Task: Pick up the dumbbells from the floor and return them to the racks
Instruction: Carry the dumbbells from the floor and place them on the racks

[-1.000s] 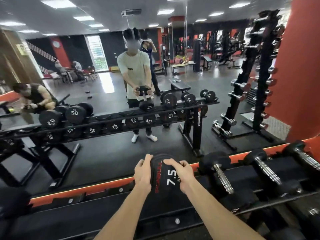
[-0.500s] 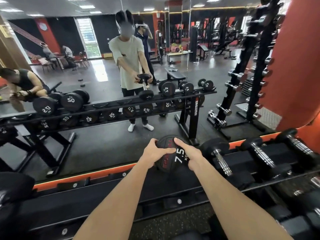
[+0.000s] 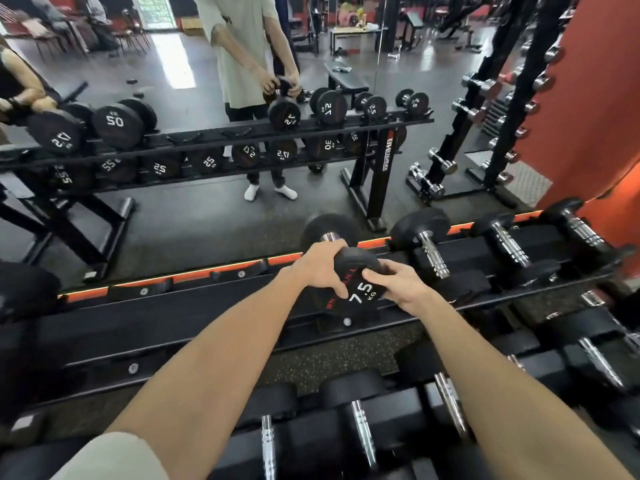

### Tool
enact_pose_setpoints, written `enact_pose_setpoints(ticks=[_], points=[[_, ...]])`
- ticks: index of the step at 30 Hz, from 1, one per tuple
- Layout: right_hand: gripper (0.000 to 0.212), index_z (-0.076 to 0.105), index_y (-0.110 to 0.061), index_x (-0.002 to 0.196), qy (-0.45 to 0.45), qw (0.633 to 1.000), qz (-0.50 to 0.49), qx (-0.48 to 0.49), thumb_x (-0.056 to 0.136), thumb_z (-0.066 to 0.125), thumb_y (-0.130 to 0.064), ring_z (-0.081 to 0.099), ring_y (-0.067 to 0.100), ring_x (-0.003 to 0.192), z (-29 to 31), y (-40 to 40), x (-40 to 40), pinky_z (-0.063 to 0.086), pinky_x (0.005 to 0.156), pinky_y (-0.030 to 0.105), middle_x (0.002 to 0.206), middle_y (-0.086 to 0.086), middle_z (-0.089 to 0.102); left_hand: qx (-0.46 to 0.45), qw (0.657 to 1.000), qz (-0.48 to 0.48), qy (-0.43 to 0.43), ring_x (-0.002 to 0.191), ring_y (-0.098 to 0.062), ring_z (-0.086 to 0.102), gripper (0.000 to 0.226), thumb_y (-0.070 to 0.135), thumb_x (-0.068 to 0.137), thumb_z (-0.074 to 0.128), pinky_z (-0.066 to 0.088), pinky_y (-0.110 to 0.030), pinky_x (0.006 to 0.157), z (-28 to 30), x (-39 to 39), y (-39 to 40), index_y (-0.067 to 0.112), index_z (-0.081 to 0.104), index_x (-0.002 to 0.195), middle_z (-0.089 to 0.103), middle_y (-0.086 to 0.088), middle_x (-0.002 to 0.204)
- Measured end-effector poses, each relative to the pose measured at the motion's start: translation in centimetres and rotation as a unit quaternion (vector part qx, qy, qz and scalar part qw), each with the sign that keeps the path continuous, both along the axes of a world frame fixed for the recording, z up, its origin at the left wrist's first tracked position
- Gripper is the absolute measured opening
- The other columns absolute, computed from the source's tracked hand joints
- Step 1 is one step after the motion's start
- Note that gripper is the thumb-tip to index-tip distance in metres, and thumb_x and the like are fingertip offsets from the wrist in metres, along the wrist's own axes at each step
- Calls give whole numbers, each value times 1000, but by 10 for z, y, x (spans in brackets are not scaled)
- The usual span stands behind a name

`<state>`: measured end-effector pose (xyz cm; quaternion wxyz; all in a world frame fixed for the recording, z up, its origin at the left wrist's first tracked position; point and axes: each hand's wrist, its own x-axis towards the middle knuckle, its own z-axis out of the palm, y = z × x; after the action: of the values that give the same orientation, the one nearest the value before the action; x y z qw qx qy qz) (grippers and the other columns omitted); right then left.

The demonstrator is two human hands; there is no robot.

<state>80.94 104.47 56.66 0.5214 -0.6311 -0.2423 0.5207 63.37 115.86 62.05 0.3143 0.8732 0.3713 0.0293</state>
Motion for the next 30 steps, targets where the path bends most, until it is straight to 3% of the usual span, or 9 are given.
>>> enact_pose_setpoints(ticks=[3, 6, 9, 12, 14, 18, 24, 30], points=[[41, 75, -20, 108, -88, 995, 53, -8, 75, 88, 1, 72, 24, 98, -10, -11, -6, 59, 96, 50, 105, 6, 76, 41, 999, -28, -6, 98, -19, 47, 79, 21, 57, 98, 36, -30, 81, -21, -14, -18, 11, 57, 124, 49, 2, 105], [50, 75, -21, 101, -210, 970, 117, -32, 61, 97, 2, 71, 20, 93, -2, -16, 4, 58, 90, 41, 97, 0, 78, 40, 999, -6, -21, 99, -21, 44, 77, 15, 62, 94, 40, -32, 84, -45, -16, -35, 13, 55, 128, 45, -2, 108], [64, 77, -14, 109, -358, 918, 156, -74, 51, 102, -4, 74, 21, 99, 0, -23, 11, 57, 96, 35, 101, 5, 80, 59, 998, 1, -15, 104, -28, 50, 67, 11, 69, 87, 50, -45, 94, -67, -3, -61, 15, 53, 128, 50, -10, 115], [62, 76, -17, 116, -510, 834, 186, -94, 58, 98, -19, 74, 25, 102, -10, -31, 4, 58, 94, 39, 109, 5, 80, 87, 996, 18, 6, 113, -36, 51, 61, 9, 77, 80, 51, -51, 95, -79, 4, -77, 15, 51, 130, 51, -16, 125], [60, 71, -21, 121, -557, 802, 189, -103, 66, 94, -25, 71, 30, 108, -11, -35, -3, 56, 93, 38, 115, 6, 77, 90, 996, -9, 12, 110, -36, 54, 62, 11, 75, 80, 51, -50, 94, -78, 3, -73, 15, 51, 129, 53, -16, 125], [58, 63, -19, 132, -569, 792, 184, -124, 80, 87, -23, 68, 34, 115, -11, -38, -14, 53, 95, 40, 123, 11, 72, 90, 994, -59, 37, 111, -32, 55, 67, 15, 72, 80, 53, -48, 93, -70, -5, -64, 18, 49, 132, 55, -11, 125], [61, 60, -18, 135, -556, 800, 180, -135, 80, 87, -23, 68, 33, 114, -10, -38, -19, 56, 99, 44, 124, 11, 72, 95, 991, -75, 52, 111, -28, 55, 65, 23, 75, 79, 54, -50, 90, -68, -9, -61, 24, 45, 130, 52, -5, 125], [59, 61, -13, 136, -467, 846, 217, -136, 81, 82, -17, 65, 28, 119, 5, -34, -16, 52, 102, 37, 132, 11, 69, 13, 987, -86, 135, 113, -27, 53, 78, 35, 77, 84, 47, -39, 93, -43, -18, -46, 20, 47, 144, 50, -6, 119]])
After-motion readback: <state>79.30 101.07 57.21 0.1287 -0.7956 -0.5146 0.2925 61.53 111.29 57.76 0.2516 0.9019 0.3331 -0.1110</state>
